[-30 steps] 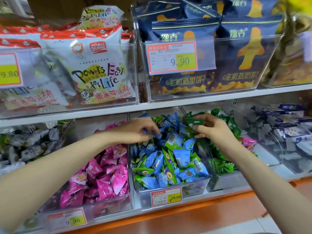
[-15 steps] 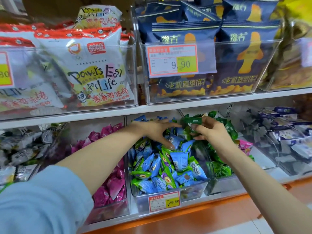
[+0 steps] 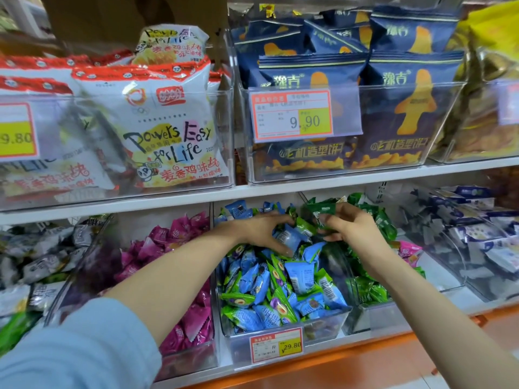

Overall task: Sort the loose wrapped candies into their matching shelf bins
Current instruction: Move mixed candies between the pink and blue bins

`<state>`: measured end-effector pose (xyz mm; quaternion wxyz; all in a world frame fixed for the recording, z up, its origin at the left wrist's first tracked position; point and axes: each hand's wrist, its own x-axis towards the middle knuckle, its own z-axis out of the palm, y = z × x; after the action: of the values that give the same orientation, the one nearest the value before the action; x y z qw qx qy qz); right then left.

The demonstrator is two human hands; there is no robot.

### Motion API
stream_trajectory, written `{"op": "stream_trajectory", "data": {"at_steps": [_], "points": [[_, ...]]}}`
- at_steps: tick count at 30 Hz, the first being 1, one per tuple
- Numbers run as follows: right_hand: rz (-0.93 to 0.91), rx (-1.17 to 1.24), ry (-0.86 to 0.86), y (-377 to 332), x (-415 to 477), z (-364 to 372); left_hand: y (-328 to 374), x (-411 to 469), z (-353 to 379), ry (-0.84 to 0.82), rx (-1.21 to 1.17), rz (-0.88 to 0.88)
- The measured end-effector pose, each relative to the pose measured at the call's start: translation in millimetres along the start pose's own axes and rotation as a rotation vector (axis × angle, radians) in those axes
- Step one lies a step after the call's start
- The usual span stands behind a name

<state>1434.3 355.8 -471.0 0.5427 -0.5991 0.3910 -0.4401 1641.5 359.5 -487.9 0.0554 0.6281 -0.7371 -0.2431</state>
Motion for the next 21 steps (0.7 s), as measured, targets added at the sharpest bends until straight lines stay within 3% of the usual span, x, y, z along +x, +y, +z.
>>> {"op": "stream_trajectory", "data": {"at_steps": [7,16,21], "points": [[0.011,0.026,-0.012,1,1,-2,0,-13,-7,0.193,-0.092,-0.045],[0.011,0.036,-0.014,2,0,-4,-23,-33,-40,0.241,-0.116,-0.178],[0.025,0.051,-0.01,2,1,-6,-29,-30,-34,0.298,0.081,-0.265]]}}
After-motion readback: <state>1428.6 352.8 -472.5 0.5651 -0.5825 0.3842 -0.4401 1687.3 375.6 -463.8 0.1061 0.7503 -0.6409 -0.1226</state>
